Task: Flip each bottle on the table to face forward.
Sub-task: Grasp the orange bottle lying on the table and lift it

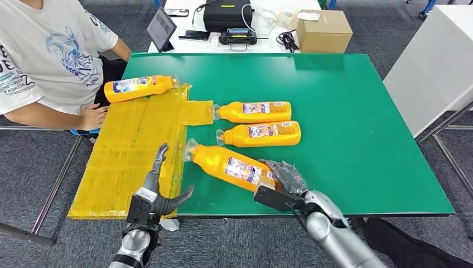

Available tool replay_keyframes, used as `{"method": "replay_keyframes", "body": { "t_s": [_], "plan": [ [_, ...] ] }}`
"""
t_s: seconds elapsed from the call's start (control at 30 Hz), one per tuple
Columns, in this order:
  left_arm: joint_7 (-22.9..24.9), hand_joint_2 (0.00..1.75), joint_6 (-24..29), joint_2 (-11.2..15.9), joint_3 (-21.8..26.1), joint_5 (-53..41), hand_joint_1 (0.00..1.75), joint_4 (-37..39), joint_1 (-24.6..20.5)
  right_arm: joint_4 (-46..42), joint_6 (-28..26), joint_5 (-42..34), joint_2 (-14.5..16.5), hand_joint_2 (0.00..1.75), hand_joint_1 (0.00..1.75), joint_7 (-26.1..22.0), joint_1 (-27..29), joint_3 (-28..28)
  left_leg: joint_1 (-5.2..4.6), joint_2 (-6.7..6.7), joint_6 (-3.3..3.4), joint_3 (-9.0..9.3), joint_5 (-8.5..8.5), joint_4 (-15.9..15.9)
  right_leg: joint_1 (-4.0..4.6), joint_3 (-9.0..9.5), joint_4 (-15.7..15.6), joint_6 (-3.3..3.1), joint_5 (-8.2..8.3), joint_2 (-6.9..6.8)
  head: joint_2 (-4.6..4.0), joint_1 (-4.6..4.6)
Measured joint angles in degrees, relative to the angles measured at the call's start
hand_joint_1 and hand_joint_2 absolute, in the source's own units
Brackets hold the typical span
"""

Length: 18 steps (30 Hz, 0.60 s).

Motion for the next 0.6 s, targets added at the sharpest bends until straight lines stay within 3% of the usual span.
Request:
{"method": "replay_keyframes", "body": {
  "t_s": [0.2,0.43,0.5,0.6],
  "plan": [
    [-0.03,1.75,0.23,-0.27,3.19,3.99,0.00,-9.73,5.36,-14.05,-6.89,0.18,8.51,1.75,1.75,-5.51,10.82,-10.47,-0.01,-0.01,-0.10,-0.12,-0.10,-0.02,-0.02,-0.12,-0.02,-0.09,-0.12,-0.01,0.00,0.01],
    [1.16,1.75,-2.43,-0.92,4.33,9.80,0.00,-16.56,8.35,-21.42,-8.80,-1.31,14.00,1.75,1.75,-9.67,16.86,-17.24,-0.07,0.01,-0.10,-0.11,-0.12,-0.02,-0.11,-0.14,-0.04,-0.08,-0.11,0.00,0.00,0.01],
    [3.01,1.75,-5.54,-0.98,4.21,12.60,0.00,-17.61,8.79,-21.81,-7.23,-1.45,14.60,1.75,1.75,-9.09,17.62,-18.11,-0.08,0.02,-0.10,-0.09,-0.11,-0.02,-0.11,-0.13,-0.04,-0.08,-0.11,0.00,0.00,0.01],
    [8.73,1.75,-17.25,-0.66,3.02,22.13,0.00,-17.86,9.10,-20.14,-3.98,-0.99,14.97,1.75,1.75,-9.47,18.07,-18.77,-0.07,0.04,-0.10,-0.09,-0.11,-0.02,-0.11,-0.11,-0.04,-0.08,-0.10,0.01,0.00,0.02]
  ]
}}
